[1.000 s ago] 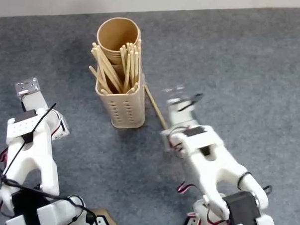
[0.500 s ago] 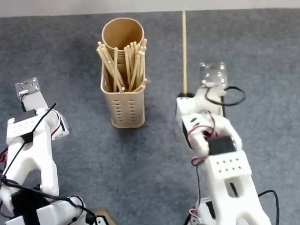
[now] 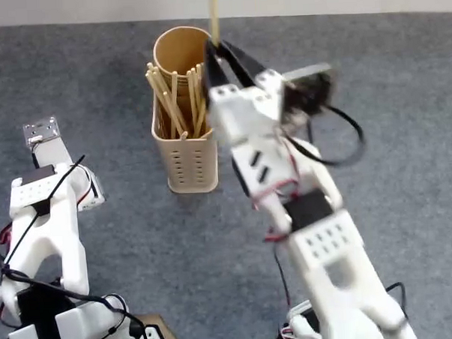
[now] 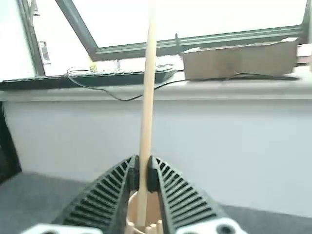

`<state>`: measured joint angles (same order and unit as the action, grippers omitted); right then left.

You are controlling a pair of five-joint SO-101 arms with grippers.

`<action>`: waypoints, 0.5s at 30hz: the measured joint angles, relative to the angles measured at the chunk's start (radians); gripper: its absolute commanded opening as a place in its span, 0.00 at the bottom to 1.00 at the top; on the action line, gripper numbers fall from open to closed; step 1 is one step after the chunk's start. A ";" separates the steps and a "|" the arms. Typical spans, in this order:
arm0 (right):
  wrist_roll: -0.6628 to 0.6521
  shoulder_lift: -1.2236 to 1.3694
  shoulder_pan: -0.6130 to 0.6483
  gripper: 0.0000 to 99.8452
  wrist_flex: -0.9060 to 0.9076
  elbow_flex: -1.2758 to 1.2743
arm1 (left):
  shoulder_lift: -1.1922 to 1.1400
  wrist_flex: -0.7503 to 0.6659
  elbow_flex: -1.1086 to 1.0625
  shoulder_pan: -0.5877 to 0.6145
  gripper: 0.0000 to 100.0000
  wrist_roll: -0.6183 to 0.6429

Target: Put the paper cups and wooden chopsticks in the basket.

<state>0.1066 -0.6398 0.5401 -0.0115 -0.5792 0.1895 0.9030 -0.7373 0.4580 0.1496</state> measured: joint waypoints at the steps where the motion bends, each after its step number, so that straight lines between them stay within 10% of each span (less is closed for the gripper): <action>1: 0.000 0.054 0.014 0.00 -0.006 0.020 | 0.000 0.000 0.000 0.000 0.21 0.000; 15: 0.000 0.278 0.054 0.00 -0.290 -0.097 | 0.000 -0.006 0.000 0.000 0.21 0.000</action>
<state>0.1066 -0.3621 0.5938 -0.3015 -0.6759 0.1895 0.8968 -0.7373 0.4580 0.1496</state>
